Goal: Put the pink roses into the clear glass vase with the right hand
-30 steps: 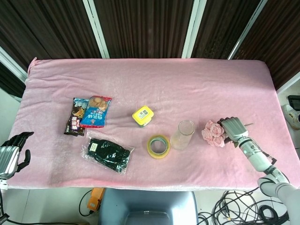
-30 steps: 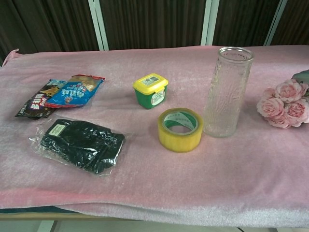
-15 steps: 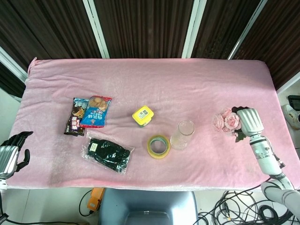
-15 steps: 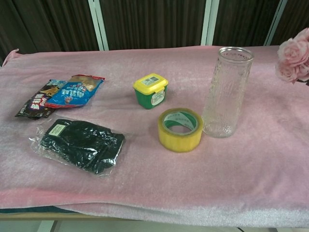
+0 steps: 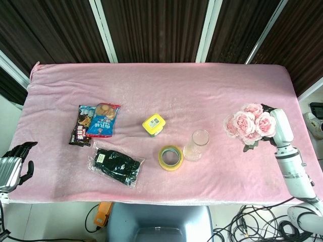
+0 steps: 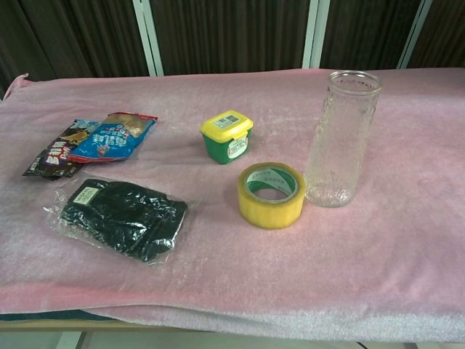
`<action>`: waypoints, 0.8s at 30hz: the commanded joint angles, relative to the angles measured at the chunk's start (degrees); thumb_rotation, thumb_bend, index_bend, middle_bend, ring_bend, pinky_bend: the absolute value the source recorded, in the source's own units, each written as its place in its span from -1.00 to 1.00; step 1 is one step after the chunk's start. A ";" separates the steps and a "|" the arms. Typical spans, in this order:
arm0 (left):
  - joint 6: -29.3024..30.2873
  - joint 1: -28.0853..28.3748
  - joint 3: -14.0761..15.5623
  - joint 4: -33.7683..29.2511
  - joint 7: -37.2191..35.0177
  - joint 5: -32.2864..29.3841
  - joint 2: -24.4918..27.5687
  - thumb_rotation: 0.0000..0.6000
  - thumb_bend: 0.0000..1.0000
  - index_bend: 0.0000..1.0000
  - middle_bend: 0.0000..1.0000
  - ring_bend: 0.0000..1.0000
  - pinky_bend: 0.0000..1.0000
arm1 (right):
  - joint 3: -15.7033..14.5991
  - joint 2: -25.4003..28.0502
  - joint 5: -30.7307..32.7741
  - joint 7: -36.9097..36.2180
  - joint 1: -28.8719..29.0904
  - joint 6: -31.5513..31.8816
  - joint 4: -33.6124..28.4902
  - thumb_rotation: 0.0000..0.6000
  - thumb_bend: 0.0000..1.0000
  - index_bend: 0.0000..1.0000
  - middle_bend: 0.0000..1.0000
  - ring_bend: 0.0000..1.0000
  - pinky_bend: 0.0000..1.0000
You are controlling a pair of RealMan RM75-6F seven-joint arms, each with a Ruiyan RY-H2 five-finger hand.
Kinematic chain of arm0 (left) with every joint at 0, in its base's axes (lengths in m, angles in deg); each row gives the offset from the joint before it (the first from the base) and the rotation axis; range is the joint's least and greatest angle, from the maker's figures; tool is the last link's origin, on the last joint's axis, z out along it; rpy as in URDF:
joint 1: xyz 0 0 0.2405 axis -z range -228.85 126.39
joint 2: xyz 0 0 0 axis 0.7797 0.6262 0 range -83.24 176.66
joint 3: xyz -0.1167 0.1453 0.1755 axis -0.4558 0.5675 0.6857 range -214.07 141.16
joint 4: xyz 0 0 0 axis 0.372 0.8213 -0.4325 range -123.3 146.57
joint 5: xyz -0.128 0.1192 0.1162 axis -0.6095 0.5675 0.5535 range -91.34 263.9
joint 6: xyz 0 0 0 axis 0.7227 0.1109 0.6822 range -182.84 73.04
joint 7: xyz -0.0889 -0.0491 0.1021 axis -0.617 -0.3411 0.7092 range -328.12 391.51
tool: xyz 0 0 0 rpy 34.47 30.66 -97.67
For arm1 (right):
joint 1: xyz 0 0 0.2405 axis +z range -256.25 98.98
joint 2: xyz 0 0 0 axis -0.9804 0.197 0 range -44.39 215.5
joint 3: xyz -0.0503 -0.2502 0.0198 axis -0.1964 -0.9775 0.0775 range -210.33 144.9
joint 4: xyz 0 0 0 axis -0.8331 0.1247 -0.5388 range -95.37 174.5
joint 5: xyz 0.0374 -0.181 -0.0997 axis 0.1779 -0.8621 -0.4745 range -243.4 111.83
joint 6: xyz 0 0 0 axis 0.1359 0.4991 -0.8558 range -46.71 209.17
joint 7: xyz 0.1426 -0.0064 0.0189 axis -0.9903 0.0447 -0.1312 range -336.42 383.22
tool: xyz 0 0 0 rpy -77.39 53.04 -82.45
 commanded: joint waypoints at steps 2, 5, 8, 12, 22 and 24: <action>0.00 -0.01 -0.04 0.00 -0.04 -0.08 0.02 1.00 0.27 -0.62 -0.62 -0.60 -0.26 | 2.00 5.61 -2.56 -4.65 0.93 -0.49 -7.99 1.00 -0.41 0.66 0.29 0.17 0.39; 0.08 -0.04 -0.06 -0.02 -0.02 -0.08 0.01 1.00 0.27 -0.62 -0.62 -0.60 -0.26 | 2.06 6.50 -3.39 -7.22 1.49 -1.26 -9.62 1.00 -0.36 0.66 0.29 0.18 0.47; 0.08 -0.05 -0.05 -0.01 0.02 -0.08 0.00 1.00 0.27 -0.62 -0.62 -0.60 -0.26 | 1.95 7.12 -4.09 -9.72 1.88 -1.86 -10.48 1.00 -0.33 0.66 0.29 0.18 0.51; 0.10 -0.10 -0.10 0.01 -0.12 -0.21 0.04 1.00 0.27 -0.62 -0.62 -0.60 -0.26 | 1.19 8.67 -7.73 -22.26 4.47 -4.96 -10.63 1.00 -0.29 0.66 0.29 0.18 0.51; 0.02 -0.09 -0.16 0.03 -0.02 -0.35 0.00 1.00 0.27 -0.63 -0.62 -0.60 -0.26 | 0.21 8.17 -11.65 -34.14 8.49 -5.63 -6.10 1.00 -0.27 0.66 0.29 0.18 0.51; 0.08 -0.12 -0.20 0.05 -0.02 -0.40 0.00 1.00 0.27 -0.63 -0.62 -0.60 -0.26 | 0.24 7.69 -11.29 -34.04 9.05 -5.74 -5.31 1.00 -0.27 0.66 0.29 0.18 0.51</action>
